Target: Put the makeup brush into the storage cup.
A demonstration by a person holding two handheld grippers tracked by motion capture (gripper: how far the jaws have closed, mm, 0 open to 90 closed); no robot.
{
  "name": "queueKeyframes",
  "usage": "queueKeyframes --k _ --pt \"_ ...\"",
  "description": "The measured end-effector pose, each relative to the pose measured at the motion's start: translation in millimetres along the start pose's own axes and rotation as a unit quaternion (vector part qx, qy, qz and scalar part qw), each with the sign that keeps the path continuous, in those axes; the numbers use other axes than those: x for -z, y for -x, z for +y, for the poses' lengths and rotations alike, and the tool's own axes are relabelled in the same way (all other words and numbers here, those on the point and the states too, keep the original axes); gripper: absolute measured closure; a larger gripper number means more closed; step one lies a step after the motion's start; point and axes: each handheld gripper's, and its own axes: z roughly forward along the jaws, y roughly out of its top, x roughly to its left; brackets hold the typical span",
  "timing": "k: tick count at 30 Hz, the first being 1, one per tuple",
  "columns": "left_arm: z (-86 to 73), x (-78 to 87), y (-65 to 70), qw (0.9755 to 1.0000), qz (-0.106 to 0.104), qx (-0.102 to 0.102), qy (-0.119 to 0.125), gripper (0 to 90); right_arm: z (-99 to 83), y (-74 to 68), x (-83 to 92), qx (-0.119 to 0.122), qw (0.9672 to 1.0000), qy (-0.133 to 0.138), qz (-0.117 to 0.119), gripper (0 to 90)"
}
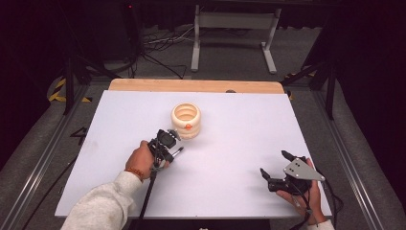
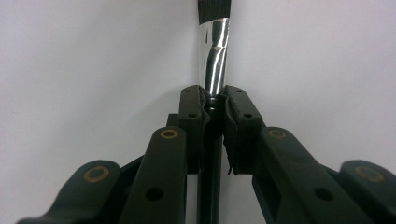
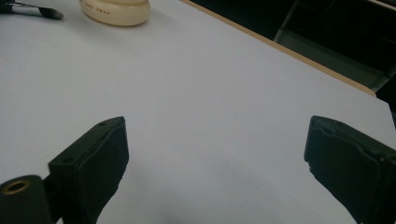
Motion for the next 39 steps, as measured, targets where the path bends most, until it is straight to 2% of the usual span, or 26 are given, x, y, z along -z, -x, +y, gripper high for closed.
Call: queueKeyframes --k 5,8,10,13,20,21,25,28,29,30,31,32,33,37,39 --pt "-13.9 1.0 -4.3 0.9992 -0.005 -0.011 0.038 79.2 1.0 0.9 4.4 -0.001 0.9998 0.017 -0.007 7.4" --pt "-22.9 1.8 -8.3 0.9981 -0.010 -0.009 0.060 79.2 0.8 0.8 4.2 -0.002 0.9998 0.017 -0.009 7.4" --pt "-25.8 2.6 -9.9 0.9978 -0.010 -0.006 0.065 79.2 0.7 0.7 4.2 -0.001 0.9998 0.017 -0.008 7.4" --pt "-36.3 8.2 -15.5 0.9953 -0.014 -0.004 0.096 79.2 0.8 0.7 4.3 -0.001 0.9998 0.018 -0.010 7.4" --pt "-50.1 18.8 -21.5 0.9909 -0.007 0.000 0.134 79.3 0.5 0.8 4.4 -0.001 0.9997 0.019 -0.014 7.5" --pt "-50.1 18.8 -21.5 0.9909 -0.007 0.000 0.134 79.3 0.7 1.0 4.6 -0.003 0.9997 0.020 -0.014 7.5" --pt "-56.0 25.9 -22.7 0.9878 0.000 -0.002 0.156 79.3 0.8 0.8 4.7 -0.002 0.9997 0.020 -0.015 7.5" --pt "-60.8 32.7 -22.7 0.9827 0.001 -0.005 0.185 79.3 1.1 1.4 5.4 -0.004 0.9996 0.022 -0.017 7.5" --pt "-60.8 32.7 -22.7 0.9827 0.001 -0.005 0.185 79.3 1.1 1.4 5.4 -0.004 0.9996 0.022 -0.017 7.5" --pt "-63.4 36.8 -23.3 0.9792 0.002 -0.007 0.203 79.3 0.9 2.1 6.1 -0.004 0.9995 0.023 -0.019 7.5" --pt "-63.4 36.8 -23.3 0.9792 0.002 -0.007 0.203 79.3 0.8 2.4 6.2 -0.005 0.9995 0.024 -0.019 7.5" --pt "-65.9 40.7 -24.8 0.9756 0.003 -0.003 0.219 79.3 0.8 2.8 6.3 -0.006 0.9995 0.025 -0.021 7.5" --pt "-66.8 42.1 -25.7 0.9745 0.000 -0.002 0.225 79.3 0.8 2.8 6.4 -0.006 0.9994 0.025 -0.021 7.6" --pt "-71.2 50.6 -28.3 0.9656 0.003 -0.001 0.260 79.3 1.1 2.7 6.8 -0.005 0.9994 0.027 -0.021 7.6" --pt "-73.8 55.0 -28.9 0.9591 0.002 -0.008 0.283 79.3 1.0 2.7 7.0 -0.005 0.9994 0.028 -0.021 7.6"
